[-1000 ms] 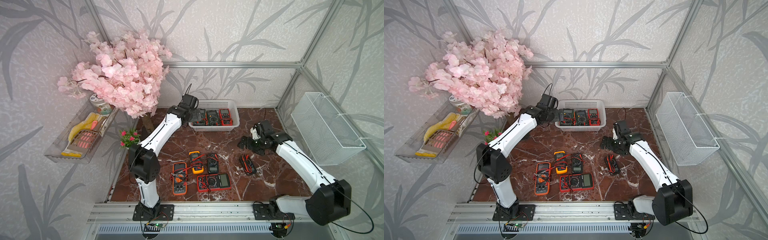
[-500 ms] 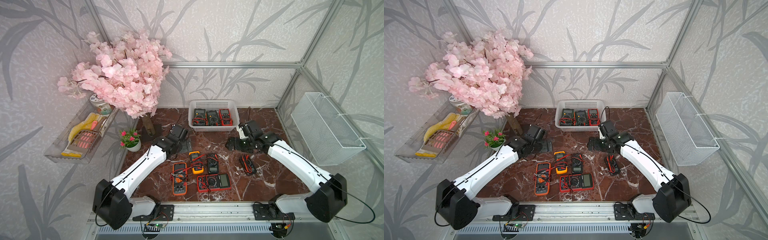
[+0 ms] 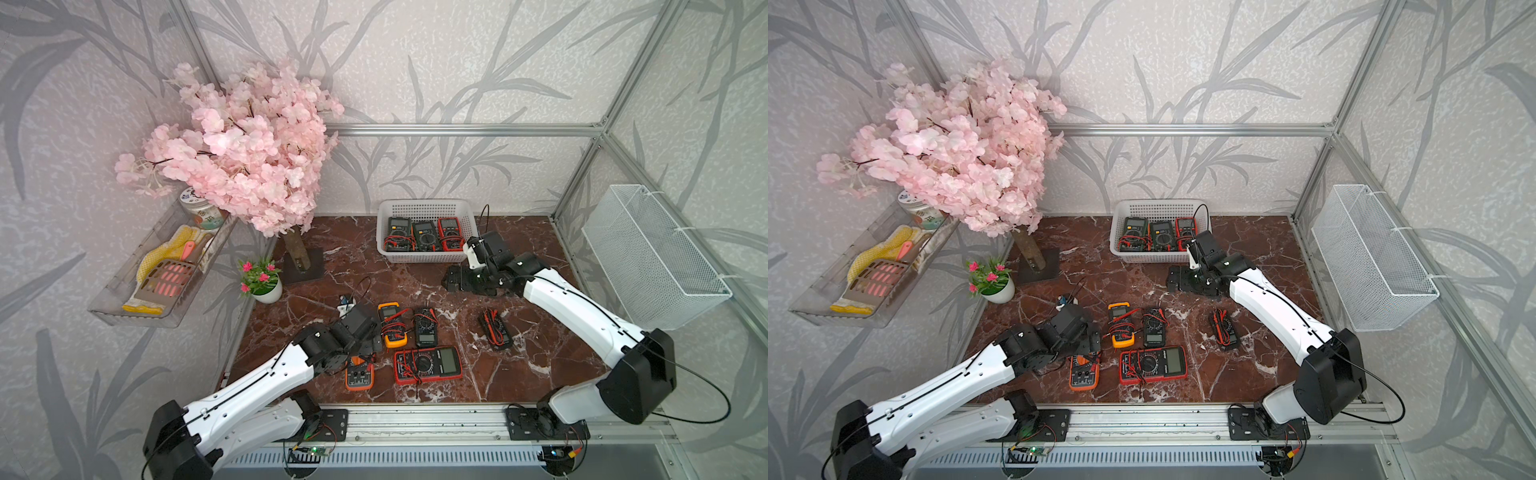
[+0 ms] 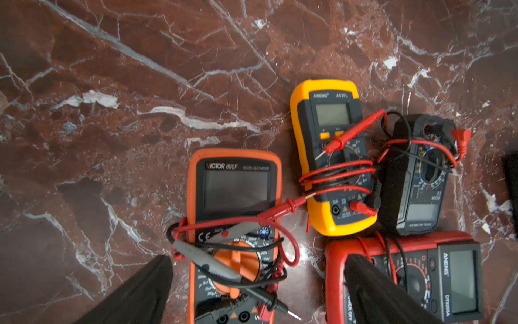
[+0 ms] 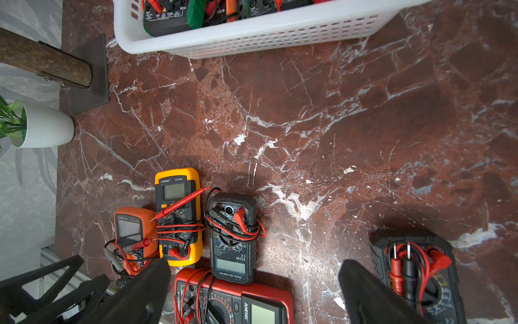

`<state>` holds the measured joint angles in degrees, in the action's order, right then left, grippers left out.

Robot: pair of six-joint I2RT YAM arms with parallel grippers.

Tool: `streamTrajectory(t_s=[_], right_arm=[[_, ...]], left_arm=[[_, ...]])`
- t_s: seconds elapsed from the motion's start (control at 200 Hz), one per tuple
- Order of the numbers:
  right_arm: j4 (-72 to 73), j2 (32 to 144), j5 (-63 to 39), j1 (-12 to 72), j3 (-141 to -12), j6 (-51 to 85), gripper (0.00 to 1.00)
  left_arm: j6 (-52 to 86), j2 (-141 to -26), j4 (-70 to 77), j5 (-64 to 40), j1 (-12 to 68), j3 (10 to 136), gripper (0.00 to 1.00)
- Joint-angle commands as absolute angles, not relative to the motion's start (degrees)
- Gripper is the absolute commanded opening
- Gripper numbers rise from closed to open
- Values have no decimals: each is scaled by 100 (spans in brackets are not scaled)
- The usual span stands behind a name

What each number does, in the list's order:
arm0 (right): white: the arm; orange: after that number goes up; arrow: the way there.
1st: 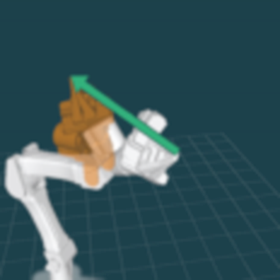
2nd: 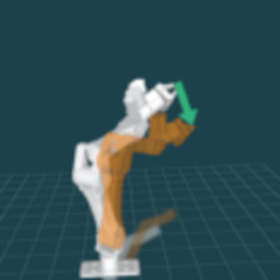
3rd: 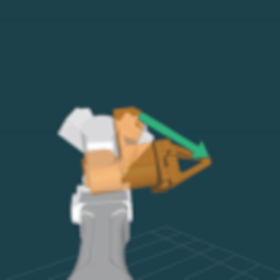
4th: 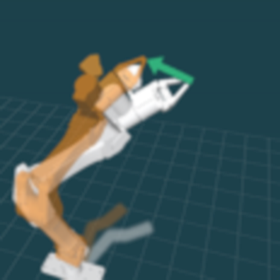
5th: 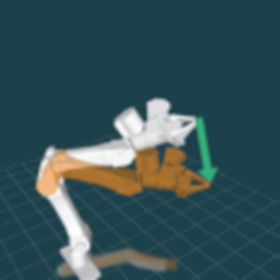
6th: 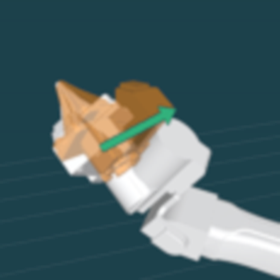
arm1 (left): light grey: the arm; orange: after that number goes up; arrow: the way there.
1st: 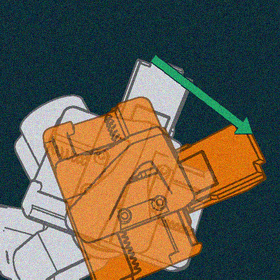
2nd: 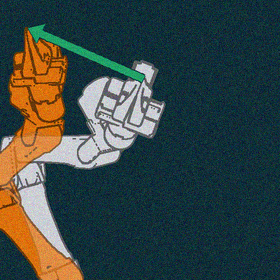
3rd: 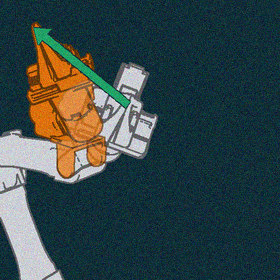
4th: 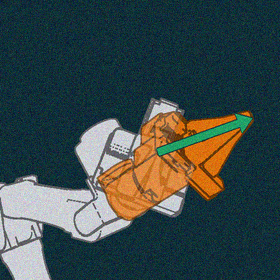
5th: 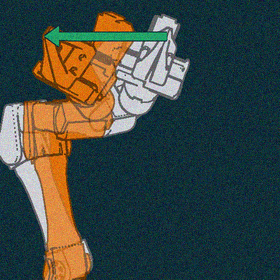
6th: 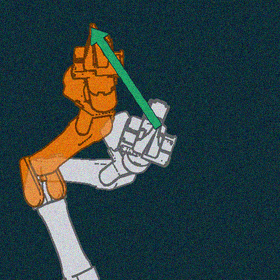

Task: Put the multimeter into the basket
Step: Pick up the multimeter from the center of the board.

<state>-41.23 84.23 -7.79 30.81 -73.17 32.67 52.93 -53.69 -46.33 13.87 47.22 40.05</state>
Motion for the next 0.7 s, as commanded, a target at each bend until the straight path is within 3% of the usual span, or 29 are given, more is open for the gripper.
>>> streamTrajectory(t_s=[0.0,0.695], right_arm=[[-4245,8490,-712,3112,-7458,3180,99],[-4257,8744,-800,3116,-7655,3045,99]], left_arm=[[5818,-5181,-4976,1781,4979,3810,100],[6344,-5277,-4418,1955,5565,3103,100]])
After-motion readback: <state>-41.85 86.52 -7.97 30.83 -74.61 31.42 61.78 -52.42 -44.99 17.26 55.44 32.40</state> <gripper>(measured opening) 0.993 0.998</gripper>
